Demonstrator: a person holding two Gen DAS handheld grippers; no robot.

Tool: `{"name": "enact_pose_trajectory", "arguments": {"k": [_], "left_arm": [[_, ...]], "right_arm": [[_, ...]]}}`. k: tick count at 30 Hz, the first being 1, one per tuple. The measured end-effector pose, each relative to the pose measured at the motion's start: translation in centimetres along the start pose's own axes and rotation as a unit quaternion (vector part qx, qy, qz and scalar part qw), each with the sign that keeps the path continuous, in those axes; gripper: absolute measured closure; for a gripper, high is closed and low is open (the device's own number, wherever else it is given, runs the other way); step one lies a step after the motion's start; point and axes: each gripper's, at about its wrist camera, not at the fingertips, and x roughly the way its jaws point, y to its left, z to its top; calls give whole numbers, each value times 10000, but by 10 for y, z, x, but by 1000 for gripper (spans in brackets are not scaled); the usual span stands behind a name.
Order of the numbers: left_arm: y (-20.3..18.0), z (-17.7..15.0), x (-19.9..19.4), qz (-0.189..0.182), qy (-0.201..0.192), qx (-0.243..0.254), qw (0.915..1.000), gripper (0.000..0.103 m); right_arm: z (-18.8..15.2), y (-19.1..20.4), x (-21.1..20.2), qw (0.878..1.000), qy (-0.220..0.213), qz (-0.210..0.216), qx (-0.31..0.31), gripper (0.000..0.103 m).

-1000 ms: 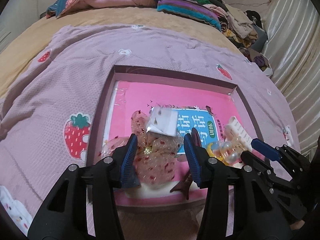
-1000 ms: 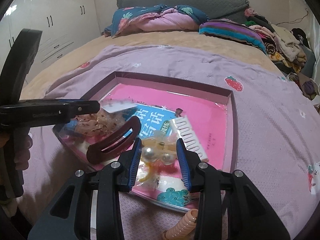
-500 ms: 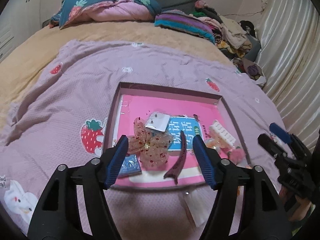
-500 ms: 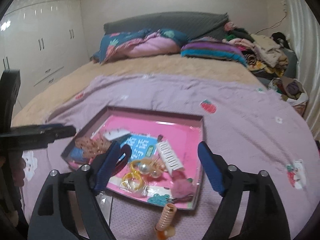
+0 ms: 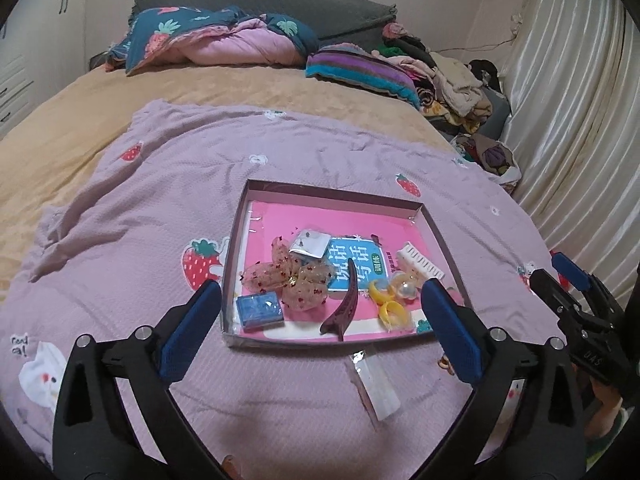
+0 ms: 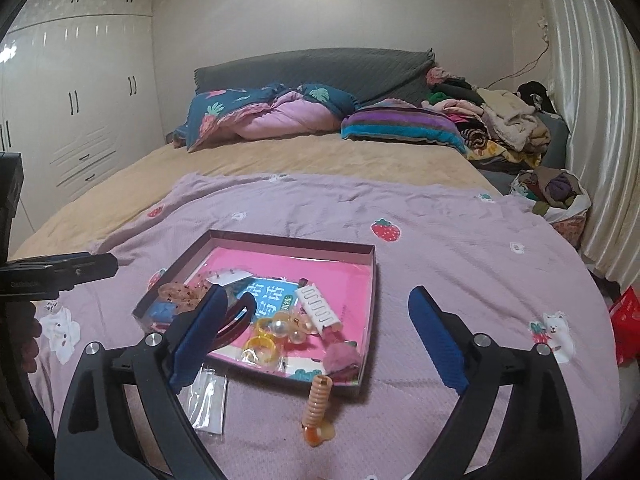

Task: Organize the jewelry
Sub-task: 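Withdraw both open tools from the tray toward the last accessories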

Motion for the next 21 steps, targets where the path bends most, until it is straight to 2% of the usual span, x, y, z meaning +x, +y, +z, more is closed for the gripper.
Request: {"name": "enact_pose_trajectory", "arguments": {"k": [21], "left_arm": [[0, -34, -24, 90, 20, 94, 9999, 10]], "right_arm": [[-21, 8, -27, 9999, -22, -126, -62, 12]]}}
